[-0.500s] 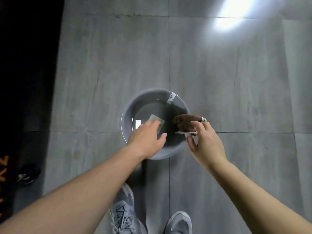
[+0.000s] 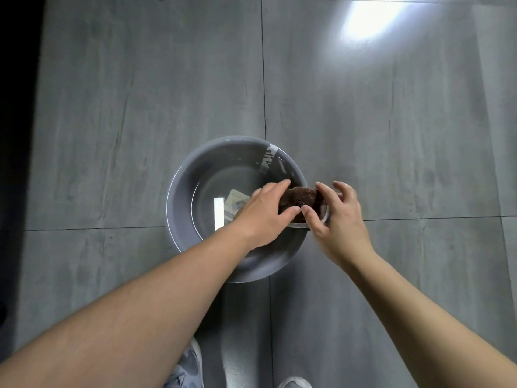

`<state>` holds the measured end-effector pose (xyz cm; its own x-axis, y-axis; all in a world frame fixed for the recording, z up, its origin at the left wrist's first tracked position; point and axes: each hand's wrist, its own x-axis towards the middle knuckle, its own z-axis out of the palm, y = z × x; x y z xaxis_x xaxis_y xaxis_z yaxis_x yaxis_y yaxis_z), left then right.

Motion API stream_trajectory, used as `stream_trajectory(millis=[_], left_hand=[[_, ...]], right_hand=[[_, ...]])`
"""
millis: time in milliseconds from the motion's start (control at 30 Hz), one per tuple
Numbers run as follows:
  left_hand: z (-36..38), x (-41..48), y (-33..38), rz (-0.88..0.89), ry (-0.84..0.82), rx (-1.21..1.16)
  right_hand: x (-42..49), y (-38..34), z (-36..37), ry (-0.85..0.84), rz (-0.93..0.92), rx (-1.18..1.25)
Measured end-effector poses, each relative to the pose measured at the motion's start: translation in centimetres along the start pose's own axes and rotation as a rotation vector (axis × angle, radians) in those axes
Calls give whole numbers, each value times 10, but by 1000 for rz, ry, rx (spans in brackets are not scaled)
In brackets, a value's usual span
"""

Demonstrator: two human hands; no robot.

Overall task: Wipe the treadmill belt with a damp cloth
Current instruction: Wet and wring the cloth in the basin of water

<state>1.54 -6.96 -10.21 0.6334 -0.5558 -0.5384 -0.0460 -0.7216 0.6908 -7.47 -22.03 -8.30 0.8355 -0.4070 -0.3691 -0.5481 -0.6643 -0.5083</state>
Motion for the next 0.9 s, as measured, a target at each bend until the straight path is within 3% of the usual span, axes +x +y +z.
stream_trajectory(millis=[233,333,433,567,667,900], left_hand=[[-15,-10,-11,-44,65,-207],[-35,-28,-23,-86,94,-487],[-49,-41,-41,-133,224,-602],[-49,-39,-67,-254,370,-562],[-43,-30,-81,-367,368,-420],[-25,-7,-88,-482,405,-344]], right_hand=[[6,-12,-10,24,-187,-22],[-3,-37,-13,8,-186,116],[-4,-66,2,-2,-113,332],[8,-76,44,-25,21,447],[21,-70,74,-67,95,368],[41,-68,104,-139,161,295]])
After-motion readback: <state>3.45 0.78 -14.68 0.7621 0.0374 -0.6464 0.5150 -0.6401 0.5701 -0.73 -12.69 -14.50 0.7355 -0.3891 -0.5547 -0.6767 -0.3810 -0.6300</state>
